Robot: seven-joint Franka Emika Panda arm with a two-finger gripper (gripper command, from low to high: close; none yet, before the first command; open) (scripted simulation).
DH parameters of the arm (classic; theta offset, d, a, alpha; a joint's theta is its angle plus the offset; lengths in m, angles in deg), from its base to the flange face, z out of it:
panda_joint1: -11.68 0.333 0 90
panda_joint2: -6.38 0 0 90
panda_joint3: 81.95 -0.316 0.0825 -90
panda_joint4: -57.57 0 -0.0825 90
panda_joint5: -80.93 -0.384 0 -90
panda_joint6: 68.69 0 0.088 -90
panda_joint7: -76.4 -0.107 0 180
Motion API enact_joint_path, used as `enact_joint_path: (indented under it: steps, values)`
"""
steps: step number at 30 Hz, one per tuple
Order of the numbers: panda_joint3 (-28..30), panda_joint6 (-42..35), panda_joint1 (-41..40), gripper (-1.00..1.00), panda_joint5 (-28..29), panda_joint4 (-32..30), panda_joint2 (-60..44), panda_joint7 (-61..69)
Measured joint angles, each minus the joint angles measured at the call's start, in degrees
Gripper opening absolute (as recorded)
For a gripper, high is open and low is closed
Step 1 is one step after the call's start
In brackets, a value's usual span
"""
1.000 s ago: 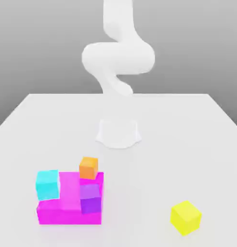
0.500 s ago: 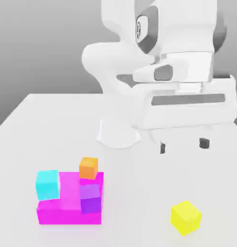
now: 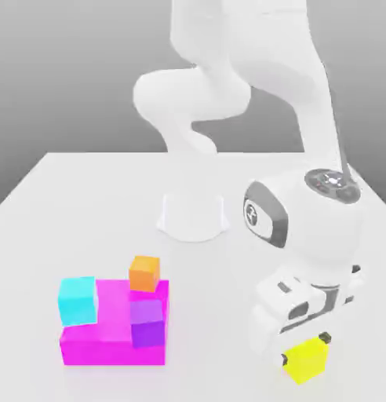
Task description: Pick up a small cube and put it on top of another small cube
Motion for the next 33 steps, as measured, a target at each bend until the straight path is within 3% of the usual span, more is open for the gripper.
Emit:
enact_joint_path:
  steps: [4,10,30,33]
  values:
    - [0.2,0.3,0.1,-1.00,0.2,0.1,-0.4,-0.2]
    - [-2.3,-7.9,-2.5,-1.00,-4.3,-2.6,10.5,2.6]
    - [10.3,-25.1,-25.4,-1.00,-6.8,-26.6,52.0,-17.6]
    - [10.8,-21.1,-26.7,-1.00,-7.1,-28.5,50.0,-18.5]
